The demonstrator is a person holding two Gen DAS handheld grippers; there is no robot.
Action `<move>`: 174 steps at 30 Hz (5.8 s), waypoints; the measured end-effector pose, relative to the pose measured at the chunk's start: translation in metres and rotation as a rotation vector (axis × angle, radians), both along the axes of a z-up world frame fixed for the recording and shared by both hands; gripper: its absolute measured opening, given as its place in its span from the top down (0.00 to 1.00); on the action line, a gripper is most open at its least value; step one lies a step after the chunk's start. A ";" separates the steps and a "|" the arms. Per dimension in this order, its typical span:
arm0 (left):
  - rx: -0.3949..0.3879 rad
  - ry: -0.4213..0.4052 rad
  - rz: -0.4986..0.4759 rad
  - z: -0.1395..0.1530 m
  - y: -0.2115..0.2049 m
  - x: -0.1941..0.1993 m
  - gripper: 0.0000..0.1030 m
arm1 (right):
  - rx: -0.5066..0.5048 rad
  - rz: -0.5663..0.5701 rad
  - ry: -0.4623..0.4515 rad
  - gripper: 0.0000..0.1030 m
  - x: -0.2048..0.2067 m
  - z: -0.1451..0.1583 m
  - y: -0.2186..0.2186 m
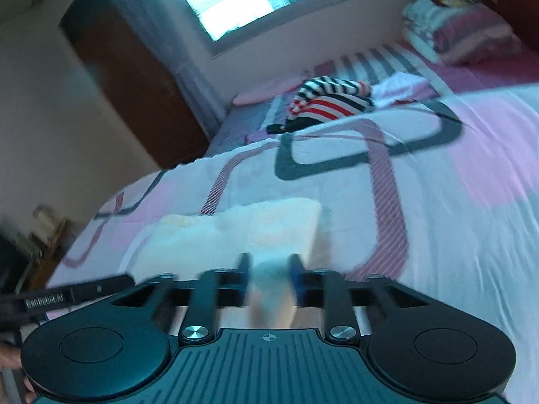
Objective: Fold small clothes
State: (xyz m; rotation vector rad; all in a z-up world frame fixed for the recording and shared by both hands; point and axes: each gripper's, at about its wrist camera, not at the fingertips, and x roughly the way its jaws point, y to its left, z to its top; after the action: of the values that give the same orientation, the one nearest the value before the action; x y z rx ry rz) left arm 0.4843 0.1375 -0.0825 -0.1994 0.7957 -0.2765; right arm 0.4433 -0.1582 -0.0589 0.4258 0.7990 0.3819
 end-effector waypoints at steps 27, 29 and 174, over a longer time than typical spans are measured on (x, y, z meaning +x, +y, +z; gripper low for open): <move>0.237 0.005 -0.003 -0.022 -0.035 -0.151 0.71 | -0.416 0.262 -0.057 0.81 -0.152 -0.017 0.052; 0.244 0.006 -0.001 -0.021 -0.035 -0.152 0.69 | -0.391 0.232 -0.038 0.81 -0.147 -0.025 0.047; 0.242 -0.402 0.139 0.134 -0.064 -0.426 0.03 | -0.316 -0.060 -0.341 0.00 -0.428 0.159 -0.035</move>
State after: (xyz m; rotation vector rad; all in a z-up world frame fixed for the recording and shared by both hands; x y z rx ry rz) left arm 0.0582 0.0735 0.0519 0.0303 0.4089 -0.0815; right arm 0.0152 -0.1933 0.1000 0.0837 0.5007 0.2562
